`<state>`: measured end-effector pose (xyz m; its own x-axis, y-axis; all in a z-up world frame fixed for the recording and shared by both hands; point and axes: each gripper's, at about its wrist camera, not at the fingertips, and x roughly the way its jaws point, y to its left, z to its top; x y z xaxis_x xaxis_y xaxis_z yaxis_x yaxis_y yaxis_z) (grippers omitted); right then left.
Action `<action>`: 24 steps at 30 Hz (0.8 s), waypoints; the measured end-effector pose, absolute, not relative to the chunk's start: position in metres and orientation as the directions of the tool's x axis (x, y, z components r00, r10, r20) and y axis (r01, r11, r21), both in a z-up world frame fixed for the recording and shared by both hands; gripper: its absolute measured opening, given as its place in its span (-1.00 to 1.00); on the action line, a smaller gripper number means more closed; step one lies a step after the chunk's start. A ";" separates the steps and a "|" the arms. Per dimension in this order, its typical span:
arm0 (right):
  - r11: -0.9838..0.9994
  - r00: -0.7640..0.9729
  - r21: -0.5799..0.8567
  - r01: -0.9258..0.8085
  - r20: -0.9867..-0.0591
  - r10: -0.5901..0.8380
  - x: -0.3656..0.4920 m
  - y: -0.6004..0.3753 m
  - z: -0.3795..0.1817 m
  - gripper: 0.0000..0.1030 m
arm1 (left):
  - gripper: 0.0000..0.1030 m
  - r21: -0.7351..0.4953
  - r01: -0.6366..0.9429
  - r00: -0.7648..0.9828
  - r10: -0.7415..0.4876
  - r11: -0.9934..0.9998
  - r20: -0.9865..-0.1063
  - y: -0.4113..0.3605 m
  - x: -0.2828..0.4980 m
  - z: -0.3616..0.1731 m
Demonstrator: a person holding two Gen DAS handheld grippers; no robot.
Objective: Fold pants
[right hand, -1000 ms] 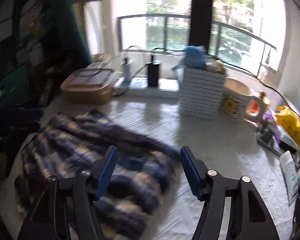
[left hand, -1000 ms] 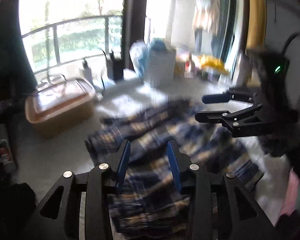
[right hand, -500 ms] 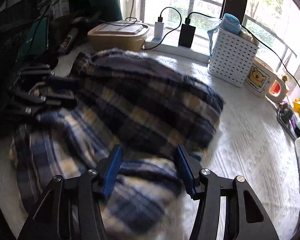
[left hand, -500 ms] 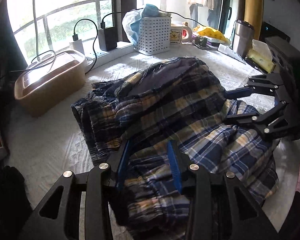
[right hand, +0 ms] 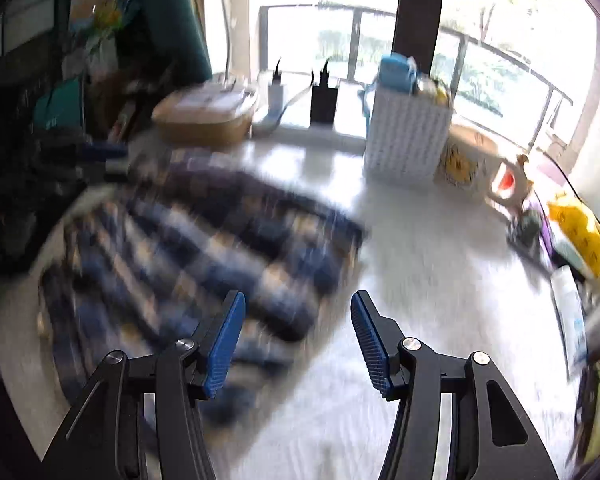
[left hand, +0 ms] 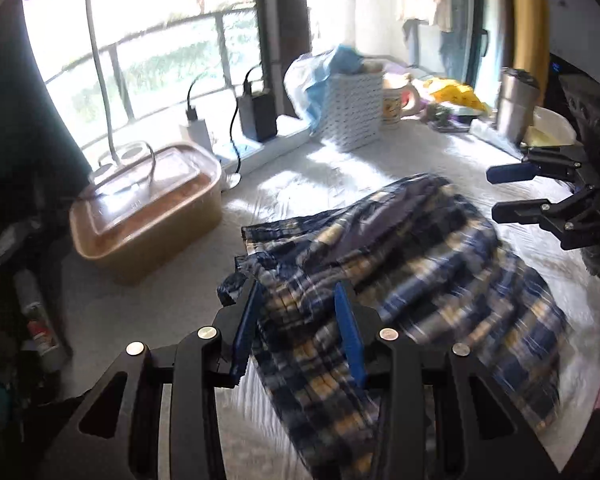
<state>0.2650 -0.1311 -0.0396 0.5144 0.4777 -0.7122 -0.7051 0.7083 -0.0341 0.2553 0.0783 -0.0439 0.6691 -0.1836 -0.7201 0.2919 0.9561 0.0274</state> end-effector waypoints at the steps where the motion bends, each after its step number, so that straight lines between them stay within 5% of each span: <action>1: 0.702 0.506 -0.027 -0.712 -0.713 0.486 0.270 -0.124 -0.040 0.11 | -0.25 0.033 0.274 0.661 -0.164 0.961 -0.732 0.078 0.261 -0.048; 7: 0.679 0.474 -0.068 -0.731 -0.767 0.433 0.322 -0.075 -0.070 0.05 | -0.25 0.001 0.227 0.622 -0.144 0.974 -0.770 0.091 0.288 -0.064; 16: 0.676 0.428 -0.009 -0.737 -0.781 0.455 0.360 -0.069 -0.088 0.06 | 0.28 0.027 0.184 0.638 -0.098 0.983 -0.764 0.101 0.299 -0.085; 24: 0.732 0.459 0.042 -0.680 -0.754 0.470 0.364 -0.087 -0.082 0.23 | 0.29 -0.067 0.143 0.640 -0.144 0.987 -0.754 0.114 0.291 -0.064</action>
<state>0.3640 -0.0865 -0.0823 0.4593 0.4695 -0.7541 -0.6801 0.7320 0.0416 0.2906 0.1143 -0.0642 0.6405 -0.1440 -0.7544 0.1428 0.9875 -0.0673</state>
